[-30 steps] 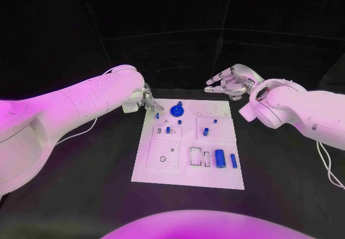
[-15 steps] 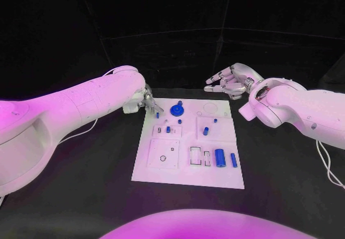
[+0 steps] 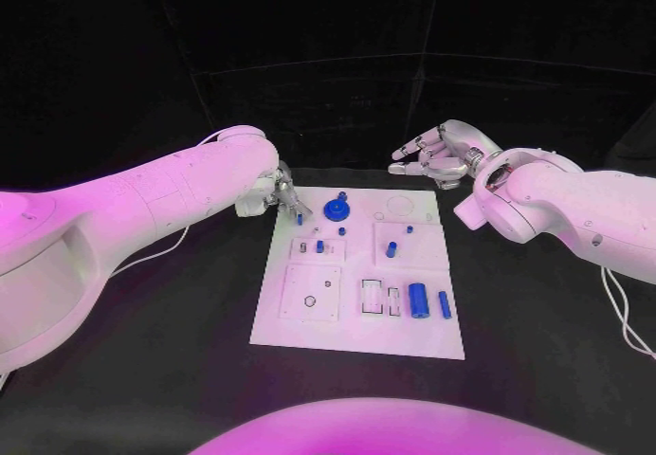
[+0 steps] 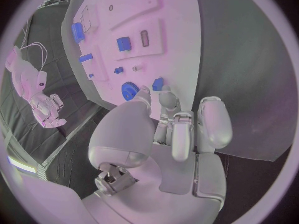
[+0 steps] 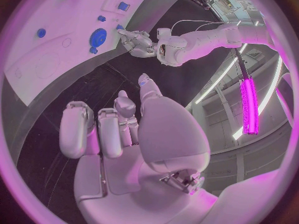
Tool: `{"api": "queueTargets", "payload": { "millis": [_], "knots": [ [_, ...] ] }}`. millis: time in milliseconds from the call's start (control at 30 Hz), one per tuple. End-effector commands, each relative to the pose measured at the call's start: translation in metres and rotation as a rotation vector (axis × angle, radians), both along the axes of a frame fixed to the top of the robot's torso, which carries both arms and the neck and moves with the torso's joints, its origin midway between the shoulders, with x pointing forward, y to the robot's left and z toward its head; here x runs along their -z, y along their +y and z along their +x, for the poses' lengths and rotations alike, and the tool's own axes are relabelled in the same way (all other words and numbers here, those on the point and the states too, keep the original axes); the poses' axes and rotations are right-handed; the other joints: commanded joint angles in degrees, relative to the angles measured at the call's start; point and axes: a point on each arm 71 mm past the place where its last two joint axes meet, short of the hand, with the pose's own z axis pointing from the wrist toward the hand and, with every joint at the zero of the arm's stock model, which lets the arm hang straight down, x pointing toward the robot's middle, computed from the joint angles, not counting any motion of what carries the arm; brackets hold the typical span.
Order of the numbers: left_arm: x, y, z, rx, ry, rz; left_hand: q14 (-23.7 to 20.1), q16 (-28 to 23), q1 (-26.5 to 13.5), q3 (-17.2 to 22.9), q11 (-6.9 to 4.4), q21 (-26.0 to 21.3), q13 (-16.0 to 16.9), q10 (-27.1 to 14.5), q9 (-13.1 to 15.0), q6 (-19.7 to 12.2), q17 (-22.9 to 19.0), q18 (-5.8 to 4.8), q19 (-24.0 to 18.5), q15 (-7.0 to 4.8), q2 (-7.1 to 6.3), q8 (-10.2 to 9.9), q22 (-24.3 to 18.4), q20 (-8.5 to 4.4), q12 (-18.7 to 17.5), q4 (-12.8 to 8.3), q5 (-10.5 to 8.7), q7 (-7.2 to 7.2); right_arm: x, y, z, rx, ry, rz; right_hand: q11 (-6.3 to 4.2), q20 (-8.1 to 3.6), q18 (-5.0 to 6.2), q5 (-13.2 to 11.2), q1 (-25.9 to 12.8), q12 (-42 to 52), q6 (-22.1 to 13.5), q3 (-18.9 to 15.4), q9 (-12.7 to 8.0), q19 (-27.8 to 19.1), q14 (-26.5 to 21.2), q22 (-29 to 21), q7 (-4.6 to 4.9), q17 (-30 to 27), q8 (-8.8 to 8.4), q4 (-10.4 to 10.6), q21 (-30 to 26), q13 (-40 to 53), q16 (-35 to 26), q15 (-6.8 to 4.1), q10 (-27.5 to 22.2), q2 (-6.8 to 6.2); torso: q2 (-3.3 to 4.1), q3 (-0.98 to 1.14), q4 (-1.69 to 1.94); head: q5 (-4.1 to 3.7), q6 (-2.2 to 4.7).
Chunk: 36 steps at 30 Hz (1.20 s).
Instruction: Assemble the parts on the task board
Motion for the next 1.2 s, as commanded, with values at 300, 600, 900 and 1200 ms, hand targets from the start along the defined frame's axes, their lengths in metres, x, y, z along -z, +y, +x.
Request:
{"api": "queueTargets", "payload": {
  "millis": [300, 600, 900, 1200],
  "knots": [
    [0.0001, -0.0022, -0.0005, 0.022, 0.008, 0.0, 5.96, 0.18, 1.5, 0.5, -0.1, 0.19, -0.13, 0.47, -0.32, 0.5, 14.72, -0.16, 0.26, 0.02, 0.65, -0.59, 0.16, -0.09, 0.2, -0.77, -0.11, -0.04, -0.0016, 0.002, 0.0, -0.012, -0.006, 0.001, -0.01, -0.19, 0.51, 0.35, -0.22, -0.12, 0.13, -0.41, -0.1, -0.36, 3.01, -0.11, 0.07, 1.3, 0.2, -0.1, -0.4, -0.09, -0.39, -0.42, -0.19, 0.21, 0.05, -0.06, -0.07, -0.03, -0.1],
    [0.0009, -0.0045, -0.0009, 0.029, 0.015, -0.019, 5.95, 0.16, 2.96, 1.43, -0.13, 0.03, -0.32, 0.44, -0.65, 0.68, 14.69, -0.12, 0.17, -0.01, 1.32, -0.88, 0.01, -0.12, 0.1, -1.73, -0.1, -0.06, -0.0016, 0.0027, 0.0, -0.014, -0.006, 0.001, -0.01, -0.19, 0.51, 0.35, -0.22, -0.12, 0.13, -0.41, -0.1, -0.36, 3.01, -0.11, 0.07, 1.3, 0.2, -0.1, -0.4, -0.09, -0.39, -0.42, -0.19, 0.21, 0.01, -0.02, 0.01, -0.03, -0.2],
    [0.0013, -0.0048, -0.0006, 0.032, 0.014, -0.033, 5.97, 0.21, 7.06, 4.3, -0.51, 0.09, -0.58, 0.35, -1.2, 0.87, 14.78, -0.14, 0.22, -0.25, 2.79, -1.41, 0.22, -0.26, -0.15, -4.64, -0.07, -0.44, -0.0016, 0.003, -0.0001, -0.014, -0.007, 0.002, -0.01, -0.19, 0.51, 0.35, -0.22, -0.12, 0.13, -0.41, -0.1, -0.36, 3.01, -0.11, 0.07, 1.3, 0.2, -0.1, -0.4, -0.09, -0.39, -0.42, -0.19, 0.21, 0.03, 0.0, -0.04, 0.08, -0.3],
    [0.0006, -0.0052, -0.0004, 0.04, -0.001, -0.054, 5.94, 0.14, 11.3, 21.62, -0.22, -0.07, -2.52, -0.02, -2.24, -0.01, 14.64, -0.04, 0.13, 0.35, 2.01, -2.36, 0.33, -0.28, -2.45, -13.06, 0.57, 0.56, -0.0017, 0.0028, -0.0002, -0.014, -0.007, 0.002, -0.01, -0.19, 0.51, 0.35, -0.22, -0.12, 0.13, -0.41, -0.1, -0.36, 3.01, -0.11, 0.07, 1.3, 0.2, -0.1, -0.4, -0.09, -0.39, -0.42, -0.19, 0.21, 0.02, -0.01, 0.0, 0.05, -0.36]
  ]
}}
